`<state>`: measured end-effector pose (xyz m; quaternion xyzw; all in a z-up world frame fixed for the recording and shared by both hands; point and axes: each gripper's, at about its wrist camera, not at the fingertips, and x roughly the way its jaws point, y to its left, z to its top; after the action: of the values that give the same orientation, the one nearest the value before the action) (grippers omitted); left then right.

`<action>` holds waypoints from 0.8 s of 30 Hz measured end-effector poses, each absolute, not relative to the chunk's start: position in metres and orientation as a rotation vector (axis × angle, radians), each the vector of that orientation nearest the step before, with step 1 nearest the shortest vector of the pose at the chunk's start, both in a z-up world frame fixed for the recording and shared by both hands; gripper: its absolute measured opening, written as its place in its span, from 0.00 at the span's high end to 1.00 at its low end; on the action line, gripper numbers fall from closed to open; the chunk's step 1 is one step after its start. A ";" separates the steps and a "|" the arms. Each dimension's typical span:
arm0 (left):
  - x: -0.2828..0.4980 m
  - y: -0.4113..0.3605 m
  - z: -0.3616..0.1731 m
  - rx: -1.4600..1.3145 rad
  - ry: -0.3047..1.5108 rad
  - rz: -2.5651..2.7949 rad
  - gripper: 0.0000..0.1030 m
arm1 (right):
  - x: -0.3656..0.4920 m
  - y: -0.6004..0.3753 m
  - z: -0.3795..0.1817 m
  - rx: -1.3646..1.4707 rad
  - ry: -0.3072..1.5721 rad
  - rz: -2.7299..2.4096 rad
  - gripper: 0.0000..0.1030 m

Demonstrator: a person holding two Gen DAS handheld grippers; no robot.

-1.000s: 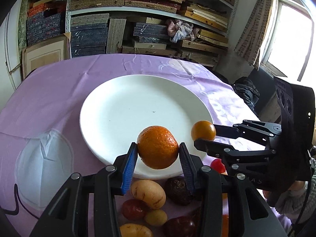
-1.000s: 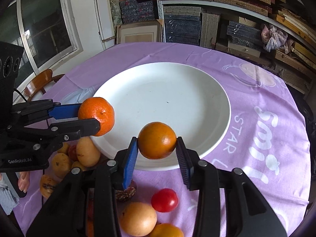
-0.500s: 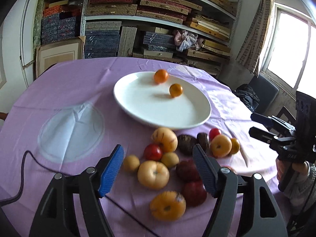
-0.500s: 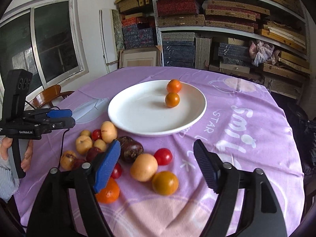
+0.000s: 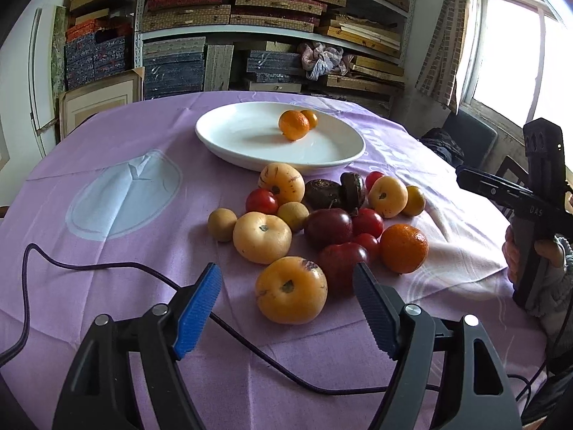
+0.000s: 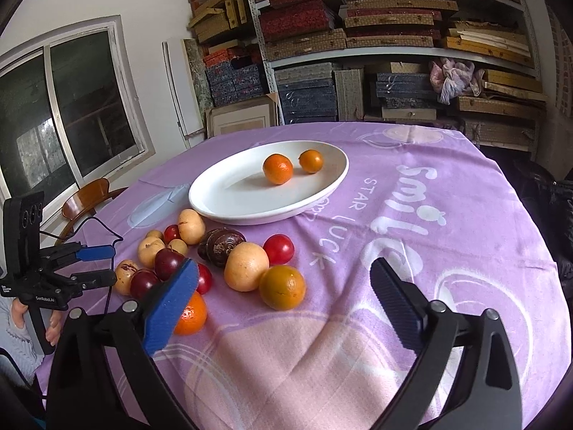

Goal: Organize fruits
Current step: 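Move both tools back toward the fruit cluster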

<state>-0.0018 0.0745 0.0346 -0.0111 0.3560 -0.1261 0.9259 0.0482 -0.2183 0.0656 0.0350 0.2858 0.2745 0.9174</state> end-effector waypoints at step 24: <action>0.004 0.072 0.026 0.037 0.785 -0.205 0.20 | 0.060 -0.218 0.058 0.057 0.633 0.544 0.07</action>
<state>0.0042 0.0720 0.0260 0.0180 0.3820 -0.0997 0.9186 0.0596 -0.2176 0.0585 0.0279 0.3076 0.2642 0.9137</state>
